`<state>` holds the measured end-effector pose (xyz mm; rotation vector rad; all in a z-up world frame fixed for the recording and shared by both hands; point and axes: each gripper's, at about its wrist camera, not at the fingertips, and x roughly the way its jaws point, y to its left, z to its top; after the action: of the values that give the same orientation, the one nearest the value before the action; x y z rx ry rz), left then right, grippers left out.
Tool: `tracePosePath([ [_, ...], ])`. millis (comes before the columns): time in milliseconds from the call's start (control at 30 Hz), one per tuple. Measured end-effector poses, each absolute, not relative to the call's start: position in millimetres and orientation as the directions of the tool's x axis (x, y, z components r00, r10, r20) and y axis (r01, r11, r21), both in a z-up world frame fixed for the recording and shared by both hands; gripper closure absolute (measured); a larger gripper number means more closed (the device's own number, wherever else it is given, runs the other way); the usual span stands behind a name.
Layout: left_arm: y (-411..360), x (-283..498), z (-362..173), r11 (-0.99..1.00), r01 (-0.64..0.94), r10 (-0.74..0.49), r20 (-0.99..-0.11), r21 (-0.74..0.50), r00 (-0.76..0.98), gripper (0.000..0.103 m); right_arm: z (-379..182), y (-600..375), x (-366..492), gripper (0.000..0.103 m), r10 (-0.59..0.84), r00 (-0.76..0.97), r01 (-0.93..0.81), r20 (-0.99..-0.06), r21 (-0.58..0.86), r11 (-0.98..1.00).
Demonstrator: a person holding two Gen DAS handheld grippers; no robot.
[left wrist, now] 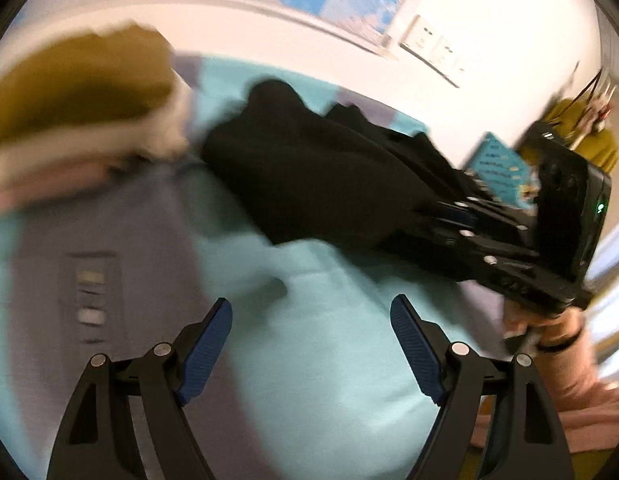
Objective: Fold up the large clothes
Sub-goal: 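Open both grippers and withdraw them from the folded black coat, then grasp the folded black coat from both sides with both grippers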
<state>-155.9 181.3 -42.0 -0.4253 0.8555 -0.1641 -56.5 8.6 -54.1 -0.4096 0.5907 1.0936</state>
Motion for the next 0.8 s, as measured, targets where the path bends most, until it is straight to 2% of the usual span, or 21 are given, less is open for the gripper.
tracePosePath([
  [67, 176.9, -139.4, -50.3, 0.862, -0.012, -0.383, -0.668, -0.506, 0.638, 0.025, -54.8, 7.8, -57.8, 0.081, 0.703, 0.327, -0.912, -0.632, -0.014, 0.411],
  [167, 176.4, -121.2, -56.8, 0.821, -0.016, -0.429, -0.635, -0.571, 0.642, 0.025, -55.1, -0.3, -57.6, 0.073, 0.698, 0.298, -0.904, -0.651, 0.043, 0.426],
  [200, 177.6, -117.4, -58.7, 0.806, -0.025, -0.438, -0.625, -0.591, 0.646, 0.025, -54.1, -5.3, -57.9, 0.067, 0.703, 0.293, -0.9, -0.648, 0.061, 0.431],
  [267, 180.9, -111.3, -61.3, 0.781, -0.021, -0.464, -0.601, -0.625, 0.651, 0.025, -49.5, -23.1, -60.4, 0.063, 0.727, 0.28, -0.891, -0.627, 0.111, 0.439],
  [400, 188.9, -99.9, -73.3, 0.721, -0.049, -0.503, -0.571, -0.691, 0.649, 0.024, -38.4, -64.9, -60.5, 0.046, 0.775, 0.258, -0.86, -0.577, 0.228, 0.457],
  [500, 188.6, -96.3, -72.8, 0.713, -0.053, -0.499, -0.559, -0.699, 0.662, 0.024, -35.3, -105.5, -59.0, 0.034, 0.799, 0.251, -0.806, -0.546, 0.34, 0.485],
  [567, 187.4, -91.9, -72.5, 0.716, -0.055, -0.493, -0.56, -0.696, 0.666, 0.024, -39.4, -135.8, -57.1, 0.034, 0.807, 0.258, -0.748, -0.532, 0.418, 0.515],
  [667, 187.3, -87.6, -72.2, 0.712, -0.062, -0.483, -0.553, -0.699, 0.679, 0.024, -54.9, -182.8, -54.5, 0.027, 0.815, 0.277, -0.623, -0.508, 0.551, 0.555],
  [800, 188.5, -80.6, -69.7, 0.733, -0.086, -0.447, -0.573, -0.675, 0.687, 0.024, -72.4, -228.4, -50.1, 0.023, 0.79, 0.348, -0.458, -0.505, 0.644, 0.613],
])
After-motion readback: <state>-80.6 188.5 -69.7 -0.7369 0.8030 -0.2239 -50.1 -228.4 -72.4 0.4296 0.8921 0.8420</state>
